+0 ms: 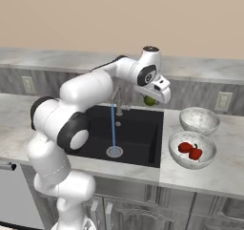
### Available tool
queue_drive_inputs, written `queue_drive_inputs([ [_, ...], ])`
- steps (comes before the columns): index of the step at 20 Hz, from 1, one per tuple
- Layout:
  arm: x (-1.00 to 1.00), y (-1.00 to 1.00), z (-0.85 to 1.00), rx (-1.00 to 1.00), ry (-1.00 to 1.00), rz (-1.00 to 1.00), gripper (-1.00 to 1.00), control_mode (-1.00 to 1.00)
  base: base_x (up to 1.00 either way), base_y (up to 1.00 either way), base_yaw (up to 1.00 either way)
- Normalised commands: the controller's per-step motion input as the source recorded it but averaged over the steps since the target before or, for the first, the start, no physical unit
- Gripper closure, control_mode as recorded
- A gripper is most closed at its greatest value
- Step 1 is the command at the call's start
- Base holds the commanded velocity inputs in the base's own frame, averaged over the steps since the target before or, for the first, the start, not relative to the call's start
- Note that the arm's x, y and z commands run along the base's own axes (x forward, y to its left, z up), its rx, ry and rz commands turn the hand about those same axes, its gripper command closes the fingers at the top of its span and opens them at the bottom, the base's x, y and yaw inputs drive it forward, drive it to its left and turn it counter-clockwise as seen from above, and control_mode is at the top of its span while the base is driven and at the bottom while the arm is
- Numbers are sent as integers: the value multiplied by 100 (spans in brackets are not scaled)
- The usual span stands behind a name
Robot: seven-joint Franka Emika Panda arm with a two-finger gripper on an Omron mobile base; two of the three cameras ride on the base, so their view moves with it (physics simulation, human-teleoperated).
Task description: Pick the bell peppers from the sink and place them in one bowl. Place the lime in the other bowl. Then turn off the sink faucet.
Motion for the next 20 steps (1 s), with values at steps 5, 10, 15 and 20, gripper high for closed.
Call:
queue_drive_inputs([
  [5, 36, -58, -31, 0, 0, 0, 100, -100, 0, 0, 0],
  [10, 32, -39, -22, 0, 0, 0, 100, -100, 0, 0, 0],
  [15, 27, -18, -15, 0, 0, 0, 100, -100, 0, 0, 0],
  [20, 20, -22, -11, 0, 3, 0, 100, -100, 0, 0, 0],
])
